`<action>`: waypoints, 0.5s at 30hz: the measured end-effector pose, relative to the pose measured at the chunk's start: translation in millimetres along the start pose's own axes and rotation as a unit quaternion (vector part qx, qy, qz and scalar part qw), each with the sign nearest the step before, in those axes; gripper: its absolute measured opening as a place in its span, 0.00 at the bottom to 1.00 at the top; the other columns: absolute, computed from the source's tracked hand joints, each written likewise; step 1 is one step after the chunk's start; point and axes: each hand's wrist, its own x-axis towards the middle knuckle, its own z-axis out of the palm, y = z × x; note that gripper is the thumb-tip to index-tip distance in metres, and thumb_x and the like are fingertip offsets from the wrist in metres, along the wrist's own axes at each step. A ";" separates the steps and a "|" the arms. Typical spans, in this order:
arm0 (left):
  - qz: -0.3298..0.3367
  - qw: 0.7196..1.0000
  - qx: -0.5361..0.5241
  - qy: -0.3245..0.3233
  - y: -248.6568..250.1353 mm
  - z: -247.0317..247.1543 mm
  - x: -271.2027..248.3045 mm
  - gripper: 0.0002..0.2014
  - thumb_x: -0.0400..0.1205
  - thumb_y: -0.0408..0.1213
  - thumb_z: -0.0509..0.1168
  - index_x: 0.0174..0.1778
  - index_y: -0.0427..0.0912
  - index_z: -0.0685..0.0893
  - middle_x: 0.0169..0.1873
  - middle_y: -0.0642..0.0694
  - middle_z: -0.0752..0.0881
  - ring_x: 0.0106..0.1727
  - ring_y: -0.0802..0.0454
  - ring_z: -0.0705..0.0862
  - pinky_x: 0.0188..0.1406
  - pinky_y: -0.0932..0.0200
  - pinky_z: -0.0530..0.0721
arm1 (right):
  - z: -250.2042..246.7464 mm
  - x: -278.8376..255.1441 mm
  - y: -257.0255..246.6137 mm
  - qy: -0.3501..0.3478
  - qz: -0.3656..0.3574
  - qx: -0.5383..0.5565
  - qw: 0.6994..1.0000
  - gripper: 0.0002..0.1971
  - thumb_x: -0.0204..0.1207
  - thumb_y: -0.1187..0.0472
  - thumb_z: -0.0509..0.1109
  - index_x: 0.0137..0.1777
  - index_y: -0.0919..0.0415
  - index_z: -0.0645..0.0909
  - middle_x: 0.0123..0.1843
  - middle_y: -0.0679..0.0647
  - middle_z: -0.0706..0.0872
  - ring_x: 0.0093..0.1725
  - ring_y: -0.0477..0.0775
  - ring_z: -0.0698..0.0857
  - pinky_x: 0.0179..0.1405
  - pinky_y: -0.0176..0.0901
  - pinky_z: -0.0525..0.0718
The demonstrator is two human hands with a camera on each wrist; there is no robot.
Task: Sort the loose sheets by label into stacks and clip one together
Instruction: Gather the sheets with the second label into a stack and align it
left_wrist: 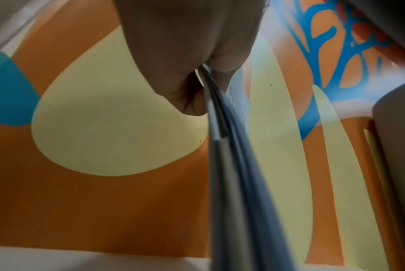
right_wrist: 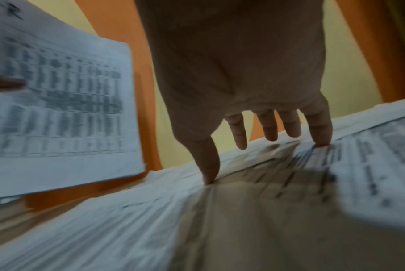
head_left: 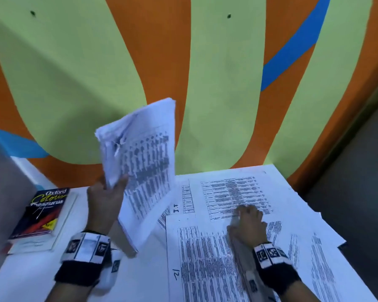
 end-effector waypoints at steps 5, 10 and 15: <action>0.009 0.999 -0.018 0.034 -1.1 -11.1 5.0 0.22 0.77 0.42 0.74 0.29 0.25 0.77 0.30 0.41 0.80 0.36 0.52 0.75 0.35 0.50 0.75 | -9.1 19.1 13.3 -0.054 -0.177 -0.131 0.974 0.32 0.70 0.60 0.69 0.75 0.43 0.67 0.81 0.50 0.58 0.82 0.60 0.54 0.73 0.63 0.68; 0.009 1.000 -0.021 0.022 3.2 -9.6 -7.1 0.17 0.77 0.40 0.73 0.34 0.27 0.82 0.34 0.40 0.85 0.40 0.53 0.79 0.42 0.53 0.76 | -4.3 31.3 0.9 -0.026 -0.305 -0.194 0.932 0.13 0.74 0.63 0.64 0.56 0.54 0.82 0.61 0.54 0.84 0.52 0.58 0.86 0.44 0.49 0.86; -0.004 0.999 -0.021 0.025 0.2 -13.7 -12.2 0.23 0.76 0.43 0.73 0.34 0.22 0.80 0.31 0.38 0.83 0.34 0.50 0.78 0.34 0.56 0.75 | 3.4 30.1 12.5 0.054 -0.383 -0.214 0.897 0.05 0.67 0.62 0.74 0.43 0.55 0.83 0.45 0.51 0.89 0.41 0.54 0.87 0.26 0.45 0.82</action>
